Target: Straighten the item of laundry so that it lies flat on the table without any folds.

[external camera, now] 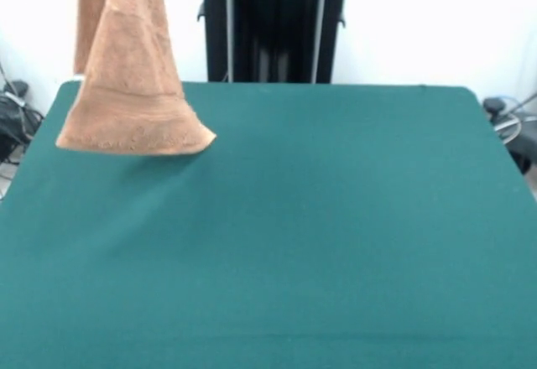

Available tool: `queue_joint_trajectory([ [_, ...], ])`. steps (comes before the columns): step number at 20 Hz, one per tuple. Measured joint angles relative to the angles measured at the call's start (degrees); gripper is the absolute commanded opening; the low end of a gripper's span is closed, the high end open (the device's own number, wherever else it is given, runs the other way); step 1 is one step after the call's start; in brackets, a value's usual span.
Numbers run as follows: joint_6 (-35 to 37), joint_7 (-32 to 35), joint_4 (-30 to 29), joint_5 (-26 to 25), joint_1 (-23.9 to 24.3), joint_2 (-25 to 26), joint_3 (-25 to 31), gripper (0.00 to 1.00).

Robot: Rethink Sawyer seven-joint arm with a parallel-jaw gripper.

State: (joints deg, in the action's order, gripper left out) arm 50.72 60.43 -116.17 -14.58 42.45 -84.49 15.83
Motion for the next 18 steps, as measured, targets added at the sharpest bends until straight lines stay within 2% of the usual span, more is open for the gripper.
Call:
queue_joint_trajectory([
  [8,-8.11,4.14,-2.32,-0.55,-3.95,3.01,-3.59,0.0],
  [18,-8.93,5.89,-2.34,-0.6,-7.16,5.13,-7.1,0.0],
])
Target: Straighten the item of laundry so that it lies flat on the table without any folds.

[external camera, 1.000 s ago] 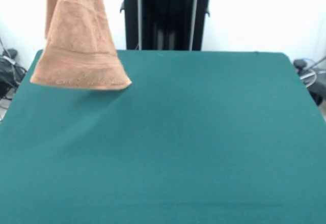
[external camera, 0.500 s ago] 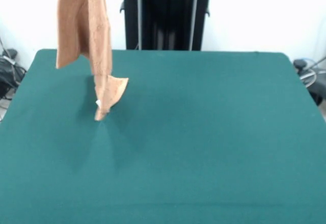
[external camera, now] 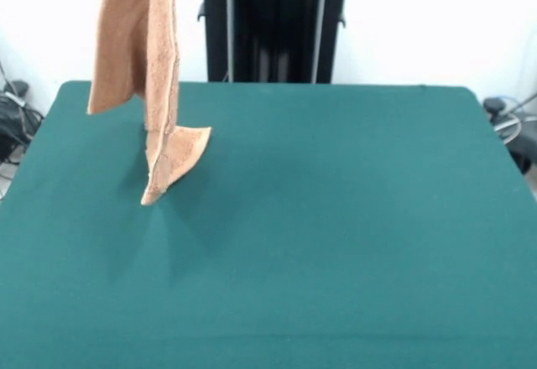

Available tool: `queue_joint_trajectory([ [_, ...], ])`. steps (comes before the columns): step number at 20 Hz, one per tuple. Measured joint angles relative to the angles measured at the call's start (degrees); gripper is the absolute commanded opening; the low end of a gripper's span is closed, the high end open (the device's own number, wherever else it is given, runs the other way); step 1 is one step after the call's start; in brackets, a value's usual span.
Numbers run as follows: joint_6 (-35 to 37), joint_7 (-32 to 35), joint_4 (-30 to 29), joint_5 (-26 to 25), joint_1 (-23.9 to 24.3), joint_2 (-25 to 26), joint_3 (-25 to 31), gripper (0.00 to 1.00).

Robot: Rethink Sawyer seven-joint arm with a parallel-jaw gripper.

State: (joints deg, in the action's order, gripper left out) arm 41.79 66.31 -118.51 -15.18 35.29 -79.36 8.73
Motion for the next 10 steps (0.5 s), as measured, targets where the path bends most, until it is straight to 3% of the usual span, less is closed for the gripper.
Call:
queue_joint_trajectory([
  [10,0.0,0.04,0.0,1.18,-2.93,-0.37,-2.78,0.0],
])
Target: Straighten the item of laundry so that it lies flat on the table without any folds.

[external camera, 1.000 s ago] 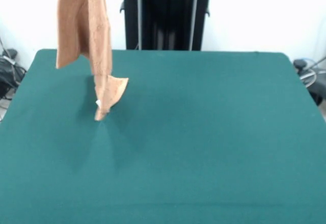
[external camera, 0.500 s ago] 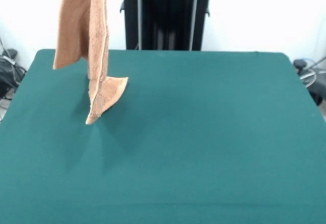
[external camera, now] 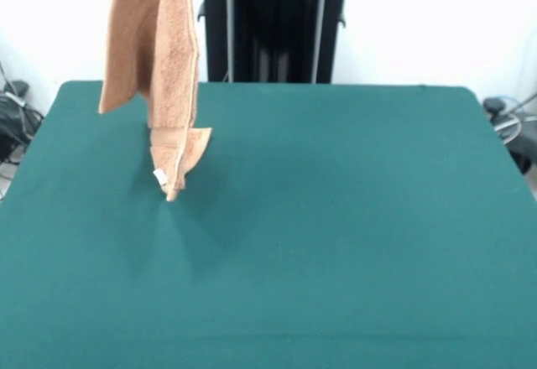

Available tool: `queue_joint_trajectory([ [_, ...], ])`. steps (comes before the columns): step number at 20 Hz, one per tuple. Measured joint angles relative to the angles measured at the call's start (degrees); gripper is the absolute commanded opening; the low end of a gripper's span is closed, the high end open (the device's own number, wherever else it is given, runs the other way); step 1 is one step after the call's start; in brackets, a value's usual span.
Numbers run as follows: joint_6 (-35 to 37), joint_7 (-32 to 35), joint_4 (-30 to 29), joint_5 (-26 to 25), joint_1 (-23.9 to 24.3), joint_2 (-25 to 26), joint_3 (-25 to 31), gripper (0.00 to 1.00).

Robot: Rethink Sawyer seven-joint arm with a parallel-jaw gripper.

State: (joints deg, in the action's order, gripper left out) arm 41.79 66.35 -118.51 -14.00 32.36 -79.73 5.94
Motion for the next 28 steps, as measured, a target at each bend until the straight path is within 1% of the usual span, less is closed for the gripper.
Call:
queue_joint_trajectory([
  [11,0.95,0.0,-0.01,2.05,-0.81,-1.3,-1.11,0.0],
  [14,3.03,0.0,0.02,2.07,-1.77,-2.34,-2.17,0.0],
  [16,5.71,0.0,0.17,2.23,-2.11,-3.28,-2.65,0.0],
  [17,9.86,0.0,0.45,2.77,-2.43,-4.7,-3.38,0.0],
  [20,13.8,0.0,0.66,3.45,-2.71,-6.04,-3.82,0.0],
  [22,17.87,0.0,0.79,4.27,-3.22,-7.71,-4.22,0.0],
  [25,20.28,0.0,0.8,4.69,-4.16,-9.06,-4.98,0.0],
  [27,20.68,0.0,0.78,4.81,-4.73,-9.57,-5.37,0.0],
  [28,20.74,0.0,0.79,5.0,-5.92,-10.4,-5.93,0.0],
])
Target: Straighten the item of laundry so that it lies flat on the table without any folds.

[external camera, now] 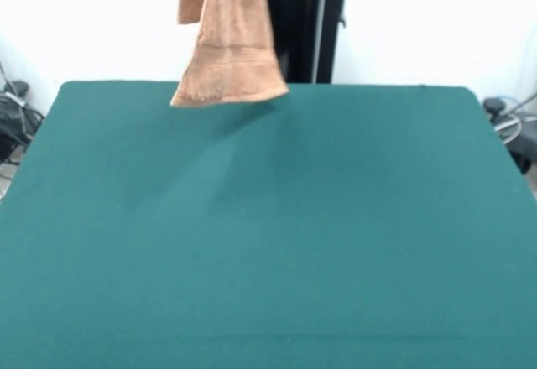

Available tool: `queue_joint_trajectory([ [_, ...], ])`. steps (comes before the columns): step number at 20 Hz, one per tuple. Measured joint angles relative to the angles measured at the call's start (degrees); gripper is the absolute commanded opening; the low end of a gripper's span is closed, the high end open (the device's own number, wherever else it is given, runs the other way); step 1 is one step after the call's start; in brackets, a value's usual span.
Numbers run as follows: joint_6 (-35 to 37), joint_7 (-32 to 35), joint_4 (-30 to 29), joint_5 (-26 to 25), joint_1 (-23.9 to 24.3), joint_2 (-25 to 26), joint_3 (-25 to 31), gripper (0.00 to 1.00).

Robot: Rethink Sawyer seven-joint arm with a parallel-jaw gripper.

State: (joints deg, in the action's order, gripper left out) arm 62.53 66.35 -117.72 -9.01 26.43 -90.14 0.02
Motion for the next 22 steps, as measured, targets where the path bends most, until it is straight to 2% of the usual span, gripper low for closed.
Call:
queue_joint_trajectory([
  [9,-0.04,1.68,-0.01,1.41,-7.21,-1.21,-1.43,0.0],
  [10,-0.24,3.67,-0.02,1.41,-9.15,-1.22,-1.45,0.0],
  [13,-0.45,6.35,-0.01,1.41,-10.82,-1.21,-1.46,0.0],
  [15,-0.64,10.57,-0.01,1.42,-12.77,-1.21,-1.51,0.0],
  [22,-2.26,21.24,-0.02,2.08,-16.13,-0.44,-1.51,0.0],
])
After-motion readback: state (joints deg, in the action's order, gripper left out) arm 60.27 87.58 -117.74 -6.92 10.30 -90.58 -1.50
